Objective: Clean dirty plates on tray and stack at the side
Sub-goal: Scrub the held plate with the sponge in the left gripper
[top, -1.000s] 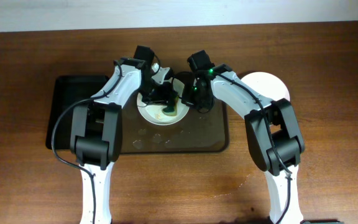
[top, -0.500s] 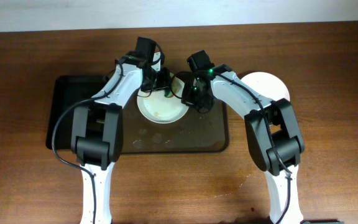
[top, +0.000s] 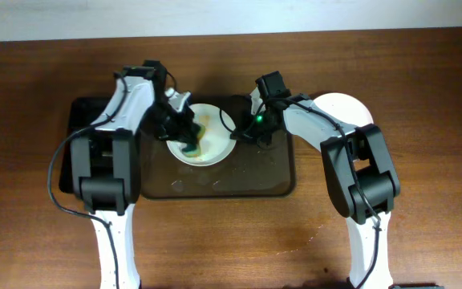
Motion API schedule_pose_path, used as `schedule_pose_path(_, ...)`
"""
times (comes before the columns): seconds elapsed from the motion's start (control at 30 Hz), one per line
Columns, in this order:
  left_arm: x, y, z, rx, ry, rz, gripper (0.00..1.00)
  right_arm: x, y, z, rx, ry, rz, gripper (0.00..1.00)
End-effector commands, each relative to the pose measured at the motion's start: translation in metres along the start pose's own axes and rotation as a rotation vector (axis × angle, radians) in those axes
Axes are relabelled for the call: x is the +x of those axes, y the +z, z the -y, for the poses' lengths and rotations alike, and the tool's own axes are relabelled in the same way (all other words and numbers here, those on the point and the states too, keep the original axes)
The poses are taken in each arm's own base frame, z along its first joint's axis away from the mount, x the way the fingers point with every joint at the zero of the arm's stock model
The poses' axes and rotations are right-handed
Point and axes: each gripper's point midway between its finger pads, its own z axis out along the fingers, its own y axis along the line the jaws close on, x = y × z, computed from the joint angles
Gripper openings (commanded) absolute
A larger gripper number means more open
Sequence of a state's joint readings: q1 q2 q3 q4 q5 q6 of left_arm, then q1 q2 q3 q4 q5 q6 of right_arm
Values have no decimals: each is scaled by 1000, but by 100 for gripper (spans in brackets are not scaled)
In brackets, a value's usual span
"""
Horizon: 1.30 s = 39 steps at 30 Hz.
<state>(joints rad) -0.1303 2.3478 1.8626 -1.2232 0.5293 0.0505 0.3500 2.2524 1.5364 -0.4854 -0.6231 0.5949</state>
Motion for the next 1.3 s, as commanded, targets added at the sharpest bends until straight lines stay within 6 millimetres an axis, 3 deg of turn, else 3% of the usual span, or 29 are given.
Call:
schedule_pose_path(0.0,14,29,44,136,115,-76,0,12,14,29,61,56,-34,4)
schedule_pose_path(0.07,-1,37,49,153,96,-30,1,12,14,29,60,55,-35,4)
schedule_pose_path(0.23,-49,63,25,166,-54,100,1,13,14,30,64,59,-39,4)
schedule_pose_path(0.37,-92,33,-5,183,-100,274,1,13,14,30,66,59,-38,4)
schedule_pose_path(0.4,-98,21,-21,161,-121,308,1,13,14,30,66,60,-39,4)
schedule_pose_path(0.47,-95,8,-55,100,-196,320,0,13,14,30,66,59,-38,4)
schedule_pose_path(0.53,-67,4,-90,10,-319,238,1,13,14,30,66,59,-38,4)
schedule_pose_path(0.6,-27,4,-102,-22,-336,94,0,13,14,30,65,58,-37,4)
schedule_pose_path(0.73,18,9,-93,-73,-236,-96,0,12,14,30,65,57,-35,4)
schedule_pose_path(0.8,35,15,-74,-61,-144,-188,0,12,14,30,65,57,-35,4)
schedule_pose_path(0.87,37,26,-49,-24,-79,-213,1,12,14,30,65,57,-35,4)
schedule_pose_path(0.93,28,37,-14,88,-3,-183,1,12,14,30,65,57,-35,4)
schedule_pose_path(1.03,9,54,9,104,35,-123,0,12,14,30,65,57,-35,4)
schedule_pose_path(1.17,-30,61,8,74,-4,18,0,13,14,30,65,57,-36,4)
schedule_pose_path(1.27,-70,39,-5,82,18,175,0,12,14,30,65,57,-35,4)
